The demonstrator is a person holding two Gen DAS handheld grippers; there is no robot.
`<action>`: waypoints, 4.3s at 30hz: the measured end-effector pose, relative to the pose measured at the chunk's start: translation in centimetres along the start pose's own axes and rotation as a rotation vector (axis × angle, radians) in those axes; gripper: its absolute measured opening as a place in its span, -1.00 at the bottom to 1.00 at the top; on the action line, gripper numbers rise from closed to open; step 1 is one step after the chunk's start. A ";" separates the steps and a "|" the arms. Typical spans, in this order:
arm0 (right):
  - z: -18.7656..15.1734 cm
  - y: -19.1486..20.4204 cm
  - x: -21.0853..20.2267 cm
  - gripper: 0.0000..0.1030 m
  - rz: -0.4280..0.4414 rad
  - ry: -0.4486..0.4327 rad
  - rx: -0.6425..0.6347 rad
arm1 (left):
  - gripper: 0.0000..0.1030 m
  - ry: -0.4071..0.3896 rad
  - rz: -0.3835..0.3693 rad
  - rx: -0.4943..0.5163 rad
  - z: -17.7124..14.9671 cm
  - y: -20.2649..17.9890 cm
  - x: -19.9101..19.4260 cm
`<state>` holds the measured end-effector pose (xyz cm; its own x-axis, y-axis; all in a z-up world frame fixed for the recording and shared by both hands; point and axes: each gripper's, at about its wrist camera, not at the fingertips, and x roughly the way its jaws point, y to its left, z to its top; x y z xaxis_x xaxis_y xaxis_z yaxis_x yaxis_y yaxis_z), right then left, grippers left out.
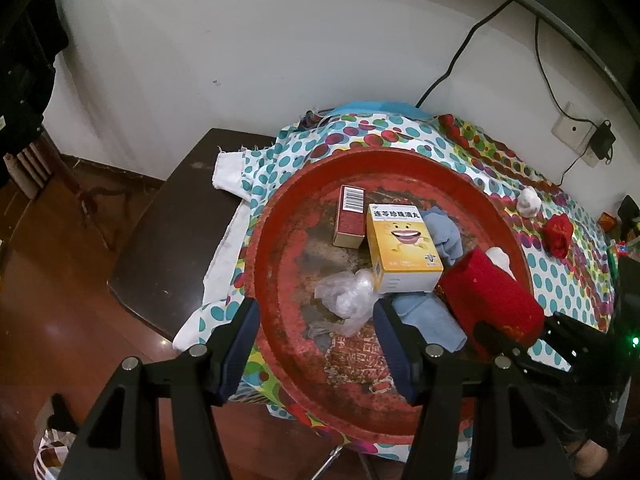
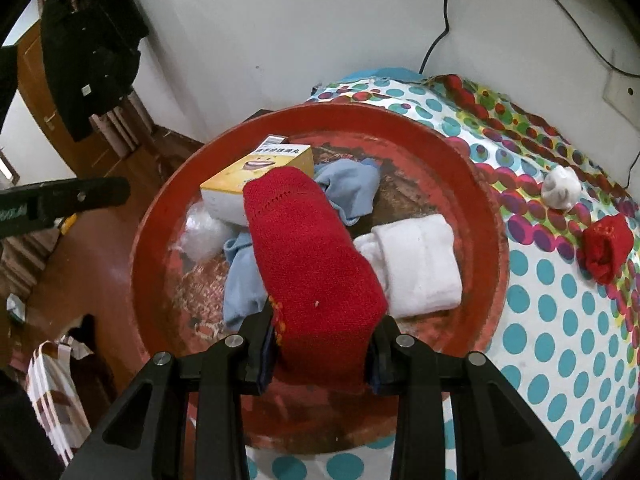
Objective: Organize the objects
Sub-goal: 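Carry the red rolled cloth in the right tool onto the tray and open it, then grasp the white sock ball with the left tool while the right tool grasps the red sock, then carry the white sock ball onto the red tray and open the left tool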
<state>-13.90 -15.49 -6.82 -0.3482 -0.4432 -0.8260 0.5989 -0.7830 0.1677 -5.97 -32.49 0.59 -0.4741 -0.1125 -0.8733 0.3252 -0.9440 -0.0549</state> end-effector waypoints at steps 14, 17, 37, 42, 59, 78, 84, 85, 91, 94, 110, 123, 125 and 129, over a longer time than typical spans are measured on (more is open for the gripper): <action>-0.3 0.2 0.0 0.10 -0.038 0.008 -0.009 | 0.17 -0.001 -0.013 0.042 -0.2 -1.6 0.0; -0.2 0.4 -0.8 0.26 -0.058 -0.019 -0.030 | 0.17 0.002 -0.013 0.041 -0.2 -1.7 0.0; -0.6 -5.4 -5.6 0.35 -0.120 -0.108 0.042 | 0.17 0.010 -0.015 0.092 -0.4 -4.0 0.2; -1.6 -9.8 -6.9 0.35 -0.221 -0.129 0.087 | 0.17 0.015 -0.016 0.101 -0.5 -4.5 0.4; -1.0 -24.1 -3.5 0.57 -0.312 -0.154 0.361 | 0.17 0.081 -0.048 0.151 -0.8 -8.1 3.3; -2.4 -28.9 -5.1 -0.39 -0.273 -0.212 0.294 | 0.17 0.131 -0.186 0.322 4.9 -23.0 9.5; -6.8 -30.4 -7.8 -0.39 -0.309 -0.198 0.228 | 0.17 0.093 -0.226 0.427 6.8 -30.3 12.0; -7.3 -30.7 -8.0 -0.39 -0.311 -0.198 0.227 | 0.17 0.073 -0.232 0.437 7.3 -31.4 12.4; -8.7 -31.7 -8.4 -0.39 -0.289 -0.204 0.230 | 0.17 0.078 -0.205 0.471 9.4 -34.9 15.3; -9.0 -31.8 -8.2 -0.39 -0.277 -0.208 0.231 | 0.17 0.061 -0.153 0.504 10.0 -36.1 16.6; -8.3 -31.5 -5.9 -0.24 -0.321 -0.140 0.197 | -0.17 0.059 -0.132 0.438 10.5 -38.2 20.6; -8.2 -32.1 -6.2 -0.24 -0.285 -0.141 0.226 | -0.28 0.041 -0.131 0.479 6.7 -36.7 15.3; -8.3 -32.1 -6.2 -0.24 -0.286 -0.140 0.224 | -0.28 0.033 -0.132 0.483 6.8 -36.2 14.1; -8.3 -32.2 -6.2 -0.24 -0.288 -0.140 0.223 | -0.28 0.004 -0.111 0.488 6.2 -36.1 12.2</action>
<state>-25.06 16.08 -11.53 -0.5835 -0.2346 -0.7775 0.2959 -0.9530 0.0655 -28.57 -1.70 -5.02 -0.4803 -0.0024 -0.8771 -0.1484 -0.9854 0.0839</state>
